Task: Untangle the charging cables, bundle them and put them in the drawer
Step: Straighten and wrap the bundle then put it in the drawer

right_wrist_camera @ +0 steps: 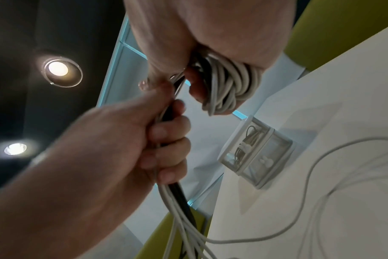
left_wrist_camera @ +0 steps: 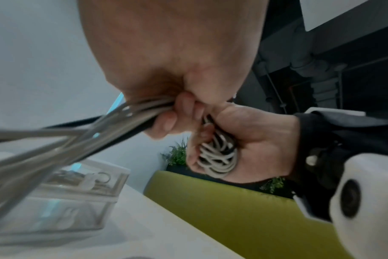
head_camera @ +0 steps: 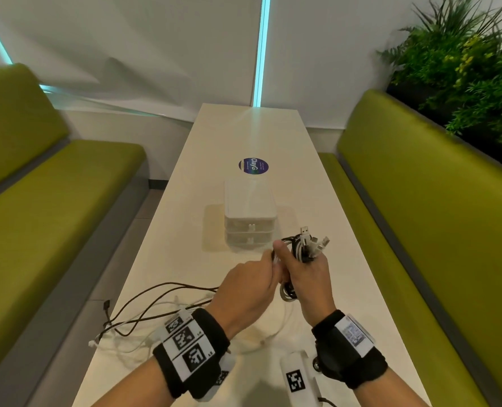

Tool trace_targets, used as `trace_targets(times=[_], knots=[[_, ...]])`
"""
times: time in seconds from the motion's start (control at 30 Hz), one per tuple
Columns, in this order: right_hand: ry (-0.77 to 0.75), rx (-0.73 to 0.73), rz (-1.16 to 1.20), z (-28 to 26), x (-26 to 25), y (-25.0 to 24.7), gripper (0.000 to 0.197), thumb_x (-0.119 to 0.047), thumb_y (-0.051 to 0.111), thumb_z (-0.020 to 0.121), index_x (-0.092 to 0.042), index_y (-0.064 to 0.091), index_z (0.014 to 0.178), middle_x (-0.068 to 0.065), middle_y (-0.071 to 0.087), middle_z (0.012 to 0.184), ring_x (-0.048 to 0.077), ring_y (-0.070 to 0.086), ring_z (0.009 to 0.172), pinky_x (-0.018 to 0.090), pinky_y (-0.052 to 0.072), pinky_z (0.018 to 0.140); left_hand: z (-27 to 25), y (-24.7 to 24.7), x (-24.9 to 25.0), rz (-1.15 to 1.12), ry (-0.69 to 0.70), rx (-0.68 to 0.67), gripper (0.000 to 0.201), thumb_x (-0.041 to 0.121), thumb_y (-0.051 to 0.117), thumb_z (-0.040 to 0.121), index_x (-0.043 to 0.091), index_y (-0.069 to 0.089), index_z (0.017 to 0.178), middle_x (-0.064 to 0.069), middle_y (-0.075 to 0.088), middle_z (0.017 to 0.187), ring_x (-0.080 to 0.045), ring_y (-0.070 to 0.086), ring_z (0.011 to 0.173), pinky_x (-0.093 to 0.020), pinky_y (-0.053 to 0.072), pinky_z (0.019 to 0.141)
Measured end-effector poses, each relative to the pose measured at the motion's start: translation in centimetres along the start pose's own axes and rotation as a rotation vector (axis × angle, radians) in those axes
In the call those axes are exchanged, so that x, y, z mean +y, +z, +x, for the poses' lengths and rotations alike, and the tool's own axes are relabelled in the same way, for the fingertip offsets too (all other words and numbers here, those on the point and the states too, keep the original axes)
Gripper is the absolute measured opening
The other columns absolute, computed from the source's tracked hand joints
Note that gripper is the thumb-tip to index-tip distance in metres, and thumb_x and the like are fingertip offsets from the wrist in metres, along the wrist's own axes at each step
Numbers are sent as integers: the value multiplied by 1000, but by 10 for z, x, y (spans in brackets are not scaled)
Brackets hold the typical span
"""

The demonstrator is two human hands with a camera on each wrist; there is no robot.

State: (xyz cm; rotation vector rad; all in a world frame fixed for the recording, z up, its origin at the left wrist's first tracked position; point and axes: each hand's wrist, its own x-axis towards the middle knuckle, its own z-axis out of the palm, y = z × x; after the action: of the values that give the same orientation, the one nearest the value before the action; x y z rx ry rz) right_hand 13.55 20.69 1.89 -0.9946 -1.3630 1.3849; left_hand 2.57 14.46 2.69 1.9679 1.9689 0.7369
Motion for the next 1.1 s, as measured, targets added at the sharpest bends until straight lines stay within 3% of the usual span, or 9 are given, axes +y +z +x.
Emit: trace_targets(times=[0.1, 0.23, 0.37, 0.5, 0.6, 0.73, 0.9, 1.0, 1.1], knots=[[66, -20, -11, -2, -1, 4, 41, -44, 79, 65, -9, 58, 72, 4, 60, 63, 17, 58, 61, 33, 49, 58, -3, 1, 11, 191, 29, -131, 26, 22, 28, 104, 9, 40, 123, -11, 62, 91, -33, 59, 73, -42, 45, 63], [152, -54, 20, -7, -5, 5, 31, -30, 84, 71, -18, 55, 71, 11, 58, 72, 23, 58, 67, 40, 52, 63, -3, -3, 21, 439, 37, -267, 24, 12, 33, 99, 4, 47, 117, -14, 62, 102, -33, 60, 86, -35, 30, 64], [133, 12, -18, -4, 1, 9, 33, -15, 79, 77, 0, 50, 70, 12, 50, 65, 22, 52, 62, 36, 46, 57, -8, -4, 23, 452, 18, -268, 27, 11, 33, 98, 5, 43, 122, -12, 61, 105, -32, 59, 87, -34, 29, 65], [120, 56, -40, 1, 6, 18, 31, -10, 75, 75, 5, 48, 68, 9, 49, 60, 20, 48, 57, 35, 42, 56, -10, 0, 19, 440, 1, -223, 37, 18, 33, 101, 1, 33, 135, -10, 61, 105, -32, 60, 87, -35, 28, 63], [141, 49, -48, 0, 4, 21, 17, -6, 69, 78, 5, 61, 67, 11, 68, 63, 24, 64, 60, 38, 53, 64, -11, 3, 16, 482, 6, -216, 39, 20, 32, 102, 0, 32, 135, -11, 62, 102, -31, 61, 86, -36, 30, 63], [190, 49, 38, -2, 2, 20, 18, -8, 68, 85, 4, 63, 73, 21, 69, 68, 26, 68, 61, 38, 55, 63, -11, 1, 14, 463, 31, -178, 37, 22, 34, 102, 2, 35, 132, -13, 60, 108, -32, 61, 84, -34, 30, 61], [293, 82, 190, 0, 1, 19, 18, -23, 75, 83, -11, 66, 74, 32, 68, 89, 39, 69, 80, 59, 54, 73, -9, -6, 2, 81, -75, -95, 42, 46, 41, 98, 19, 41, 131, -7, 67, 101, -29, 62, 87, -37, 45, 68], [306, 69, 318, -4, -4, 23, 25, -22, 69, 88, -10, 61, 67, 14, 69, 66, 30, 72, 75, 48, 56, 67, -12, -9, -7, 77, -103, -75, 43, 54, 44, 94, 18, 52, 116, -4, 68, 96, -26, 61, 86, -35, 44, 68], [338, 82, 455, -6, -4, 25, 32, -20, 67, 90, -9, 53, 63, 3, 57, 53, 25, 73, 75, 41, 56, 62, -11, -13, -12, 140, -87, -70, 44, 64, 42, 91, 21, 50, 96, -4, 65, 83, -26, 58, 76, -33, 36, 61]])
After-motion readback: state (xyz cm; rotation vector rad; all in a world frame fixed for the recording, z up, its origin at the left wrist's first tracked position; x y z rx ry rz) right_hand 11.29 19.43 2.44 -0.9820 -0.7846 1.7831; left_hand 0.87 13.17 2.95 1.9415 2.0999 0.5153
